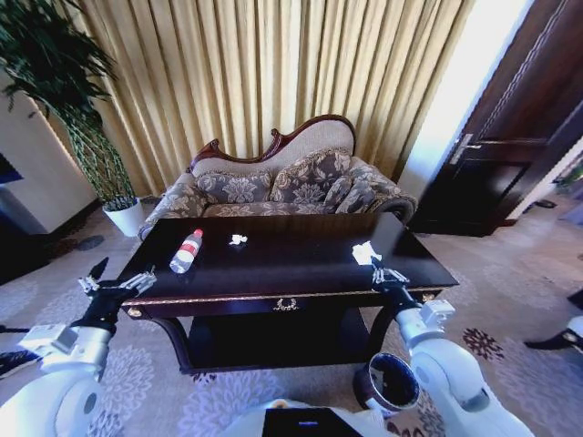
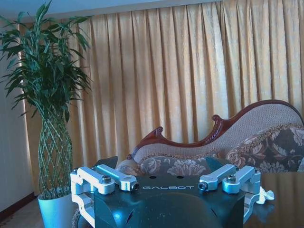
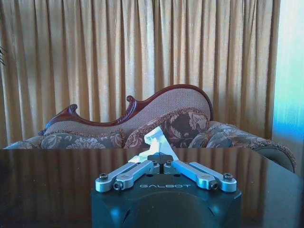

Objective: Move to the front of the table and place the trash on the table into the trash bin.

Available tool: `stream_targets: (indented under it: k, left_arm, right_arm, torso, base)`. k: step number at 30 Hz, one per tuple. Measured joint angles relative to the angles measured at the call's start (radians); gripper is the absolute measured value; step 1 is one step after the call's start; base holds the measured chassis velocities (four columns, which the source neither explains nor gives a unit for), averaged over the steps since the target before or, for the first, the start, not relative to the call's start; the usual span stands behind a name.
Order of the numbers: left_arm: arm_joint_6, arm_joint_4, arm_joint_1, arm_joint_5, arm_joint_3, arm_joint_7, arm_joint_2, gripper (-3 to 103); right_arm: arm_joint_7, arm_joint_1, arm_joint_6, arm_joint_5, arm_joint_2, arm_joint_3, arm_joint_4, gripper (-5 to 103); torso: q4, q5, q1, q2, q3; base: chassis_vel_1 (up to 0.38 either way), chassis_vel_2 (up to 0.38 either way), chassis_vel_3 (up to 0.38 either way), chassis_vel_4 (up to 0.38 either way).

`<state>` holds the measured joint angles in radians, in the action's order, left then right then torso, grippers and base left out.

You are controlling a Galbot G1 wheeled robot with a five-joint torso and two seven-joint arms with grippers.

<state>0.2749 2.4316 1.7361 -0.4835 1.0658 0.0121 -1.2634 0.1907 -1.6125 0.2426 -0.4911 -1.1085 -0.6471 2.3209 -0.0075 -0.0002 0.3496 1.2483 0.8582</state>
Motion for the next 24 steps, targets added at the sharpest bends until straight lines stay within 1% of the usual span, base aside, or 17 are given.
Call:
stream_targets:
  k: [11, 24]
  left_arm:
    - [0.001, -0.011, -0.005, -0.004, -0.010, 0.002, 0.001, 100]
    - [0.000, -0.014, -0.003, -0.007, -0.012, 0.004, -0.002, 100]
  right_arm:
    - [0.000, -0.005, 0.000, 0.012, -0.008, 0.004, 0.005, 0]
    - [0.001, -0.002, -0.007, 0.021, -0.019, 0.019, -0.007, 0]
  torso:
    - [-0.0001, 0.0000, 0.000, 0.000, 0.000]
    - [0.0000, 0.0000, 0.000, 0.000, 0.000]
  base:
    - [0.031, -0.029, -0.028, 0.034]
    - [0.104, -0.116, -0.104, 0.109]
